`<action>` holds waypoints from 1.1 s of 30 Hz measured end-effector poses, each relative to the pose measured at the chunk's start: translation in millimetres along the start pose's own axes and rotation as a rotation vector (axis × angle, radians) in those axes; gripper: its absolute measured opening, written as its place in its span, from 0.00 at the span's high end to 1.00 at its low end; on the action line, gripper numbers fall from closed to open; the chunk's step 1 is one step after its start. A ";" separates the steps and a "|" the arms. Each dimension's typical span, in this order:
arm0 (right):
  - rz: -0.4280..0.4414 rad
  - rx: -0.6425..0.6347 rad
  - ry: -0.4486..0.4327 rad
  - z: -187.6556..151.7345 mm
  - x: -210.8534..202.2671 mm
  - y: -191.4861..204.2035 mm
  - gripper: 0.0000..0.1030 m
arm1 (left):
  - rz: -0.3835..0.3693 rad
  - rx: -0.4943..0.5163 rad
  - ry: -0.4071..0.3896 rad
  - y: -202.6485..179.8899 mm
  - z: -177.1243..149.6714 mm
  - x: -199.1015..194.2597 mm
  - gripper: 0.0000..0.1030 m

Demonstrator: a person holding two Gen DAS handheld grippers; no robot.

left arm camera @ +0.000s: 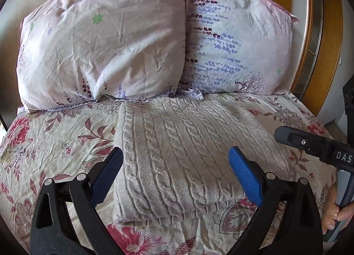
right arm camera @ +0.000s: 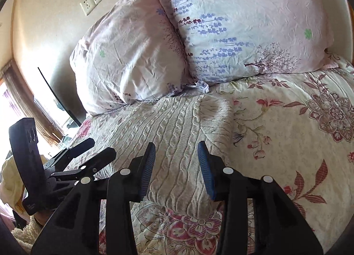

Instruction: Fold small clothes

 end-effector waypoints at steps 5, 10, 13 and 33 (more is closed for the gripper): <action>-0.074 -0.086 -0.007 -1.5 3.0 7.8 0.59 | 0.057 0.038 0.011 -2.3 -2.8 8.9 0.02; -0.131 -0.098 0.029 -10.1 13.2 0.6 0.59 | 0.078 0.055 0.051 -1.4 -9.6 19.2 0.02; -0.142 -0.102 0.042 -13.5 16.7 -1.2 0.59 | 0.085 0.063 0.065 -1.6 -14.7 23.7 0.02; -0.211 -0.119 0.163 -27.6 42.4 -13.9 0.47 | 0.106 0.101 0.061 -6.9 -26.6 32.7 0.02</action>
Point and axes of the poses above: each gripper's, at about its wrist camera, not at the fingertips, and x roughly the way its jaws point, y to its left, z to its top, the point moved 4 cm from there along x, roughly the way its jaws point, and after that the axes turned 9 degrees about z, right-handed, at the moved point
